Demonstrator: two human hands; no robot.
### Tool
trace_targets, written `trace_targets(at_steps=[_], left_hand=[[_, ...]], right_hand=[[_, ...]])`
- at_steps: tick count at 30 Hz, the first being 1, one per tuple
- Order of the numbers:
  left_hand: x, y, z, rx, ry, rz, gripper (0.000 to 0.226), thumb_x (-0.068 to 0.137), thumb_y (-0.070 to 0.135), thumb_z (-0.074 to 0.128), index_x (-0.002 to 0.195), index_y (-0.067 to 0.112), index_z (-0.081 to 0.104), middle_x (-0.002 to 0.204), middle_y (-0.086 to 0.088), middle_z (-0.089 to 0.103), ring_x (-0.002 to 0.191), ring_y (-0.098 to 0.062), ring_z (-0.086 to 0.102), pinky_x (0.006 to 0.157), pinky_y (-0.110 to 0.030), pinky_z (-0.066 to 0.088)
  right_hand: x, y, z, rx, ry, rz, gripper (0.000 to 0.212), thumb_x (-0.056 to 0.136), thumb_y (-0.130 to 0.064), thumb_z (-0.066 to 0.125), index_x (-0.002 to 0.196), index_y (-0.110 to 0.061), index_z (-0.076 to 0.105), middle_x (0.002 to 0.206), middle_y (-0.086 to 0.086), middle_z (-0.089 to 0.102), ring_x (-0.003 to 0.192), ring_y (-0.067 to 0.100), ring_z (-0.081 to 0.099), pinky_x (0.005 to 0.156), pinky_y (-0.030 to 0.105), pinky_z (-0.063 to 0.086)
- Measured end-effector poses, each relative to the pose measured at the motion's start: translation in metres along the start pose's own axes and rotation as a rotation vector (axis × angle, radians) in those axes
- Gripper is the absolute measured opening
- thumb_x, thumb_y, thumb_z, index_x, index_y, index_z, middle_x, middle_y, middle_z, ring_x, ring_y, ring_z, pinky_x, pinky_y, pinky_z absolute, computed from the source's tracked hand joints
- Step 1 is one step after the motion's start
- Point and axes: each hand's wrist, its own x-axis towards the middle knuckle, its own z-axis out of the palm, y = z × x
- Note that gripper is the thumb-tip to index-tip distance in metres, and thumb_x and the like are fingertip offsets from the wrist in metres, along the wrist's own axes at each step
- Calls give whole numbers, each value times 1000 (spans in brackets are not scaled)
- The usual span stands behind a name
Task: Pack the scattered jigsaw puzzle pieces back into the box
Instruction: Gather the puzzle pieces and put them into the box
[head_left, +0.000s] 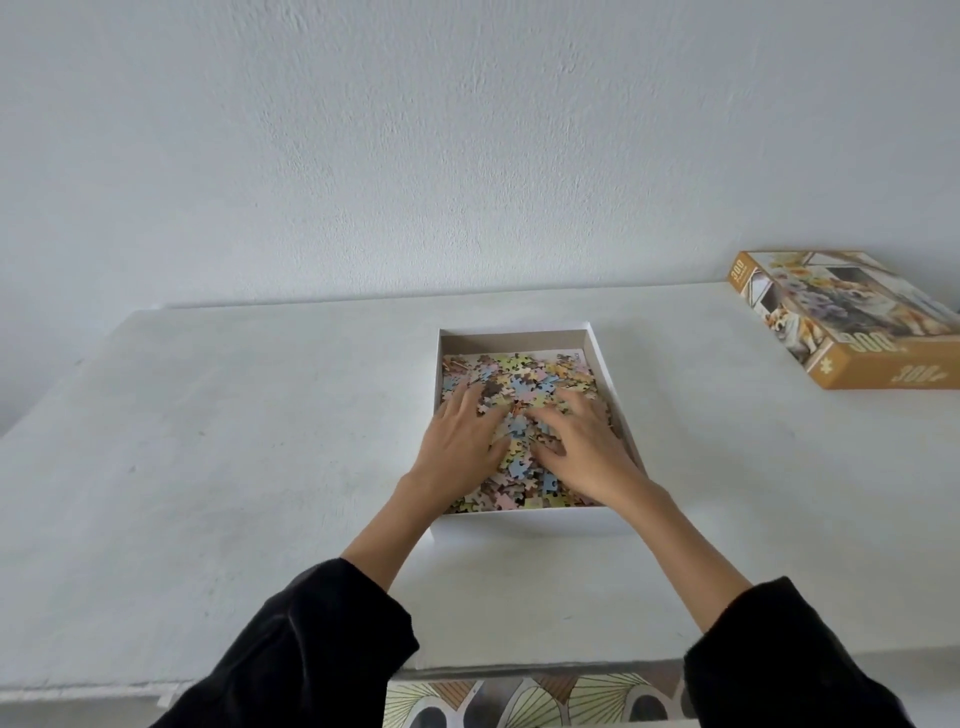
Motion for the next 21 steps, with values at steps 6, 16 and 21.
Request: trace_targets(at_steps=[6,16,21], left_hand=[[37,2,-7,96,-327,-177,54,98,39,31,147,23,14,154,-19,7,140,-39,13,110,-51,26],[66,-8,6,26,-337,-198,61,97,47,27,148,24,3,156,-13,-7,143,-33,-9,115,-52,4],[62,-3,5,-68,-212,-212,59,100,39,24,148,16,1,156,-13,-8,143,-35,-6,115,-49,4]], right_hand=[[38,19,-4,-89,-130,4,53,94,-21,44,144,-25,26,155,7,8,143,30,6,115,43,8],[69,27,3,-137,-41,40,48,97,-21,33,143,-11,25,152,10,23,140,26,20,115,38,19],[71,32,7,-197,65,-45,55,92,0,37,144,-12,24,155,8,14,143,26,12,118,38,10]])
